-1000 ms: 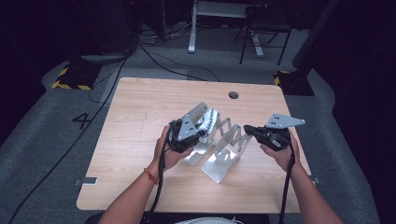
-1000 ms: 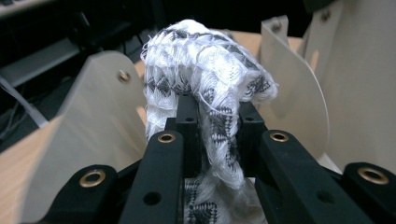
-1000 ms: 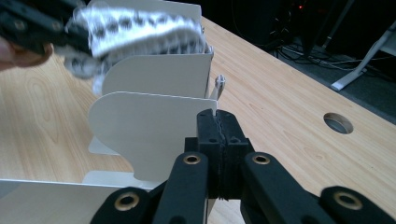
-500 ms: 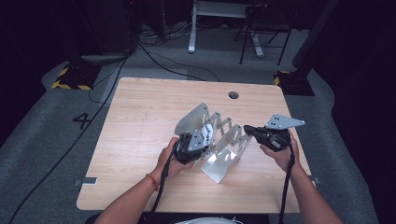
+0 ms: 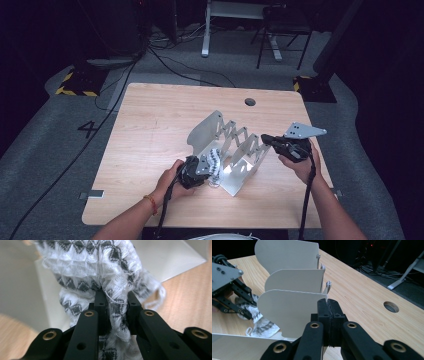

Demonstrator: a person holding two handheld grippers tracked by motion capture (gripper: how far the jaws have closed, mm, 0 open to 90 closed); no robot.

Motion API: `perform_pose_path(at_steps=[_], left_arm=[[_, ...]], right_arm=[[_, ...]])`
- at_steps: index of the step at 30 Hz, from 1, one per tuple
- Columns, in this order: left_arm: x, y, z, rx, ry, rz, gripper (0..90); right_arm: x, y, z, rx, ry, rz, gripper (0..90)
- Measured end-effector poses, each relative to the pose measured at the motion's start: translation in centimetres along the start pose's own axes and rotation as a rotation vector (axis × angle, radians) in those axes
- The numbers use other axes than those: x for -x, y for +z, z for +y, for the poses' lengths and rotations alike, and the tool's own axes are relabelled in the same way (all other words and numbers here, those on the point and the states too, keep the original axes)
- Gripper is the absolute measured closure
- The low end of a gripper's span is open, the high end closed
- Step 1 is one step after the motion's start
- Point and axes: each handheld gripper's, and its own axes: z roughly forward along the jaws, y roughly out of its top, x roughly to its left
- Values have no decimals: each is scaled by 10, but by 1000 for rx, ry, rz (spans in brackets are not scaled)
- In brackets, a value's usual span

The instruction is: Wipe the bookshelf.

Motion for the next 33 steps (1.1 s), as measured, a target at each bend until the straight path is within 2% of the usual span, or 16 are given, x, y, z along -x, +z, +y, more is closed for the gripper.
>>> perform_pose_path(at_steps=[1,4,6,8,10,17,20,23,25,28,30,33], left_arm=[[-4,-2,-1,29,-30,9,771],[-13,-9,4,105,-73,41,771],[-16,-16,13,151,-75,66,770],[-19,-22,22,194,-77,72,770],[-21,-29,34,234,-60,91,771],[-30,-50,68,397,-87,121,771],[-32,-55,76,416,-80,139,771],[-32,-50,77,399,-74,135,772],[-30,-42,73,389,-66,108,772],[-25,-31,65,352,-53,94,772],[-23,-25,58,341,-66,75,772],[-20,-18,52,299,-47,79,770]], right_arm=[[0,0,0,0,0,1,897],[0,1,1,-2,-3,-2,898],[0,1,1,-1,-1,-1,898],[0,1,1,-1,-1,0,898],[0,1,0,0,-3,-1,898],[-1,0,0,0,-1,-6,898],[-1,0,0,1,-3,-6,898],[0,0,0,3,-3,-4,898],[0,0,0,4,-2,-4,898],[0,0,0,4,-3,-3,898],[0,0,0,4,-4,-3,899],[-1,1,0,3,-6,-5,899]])
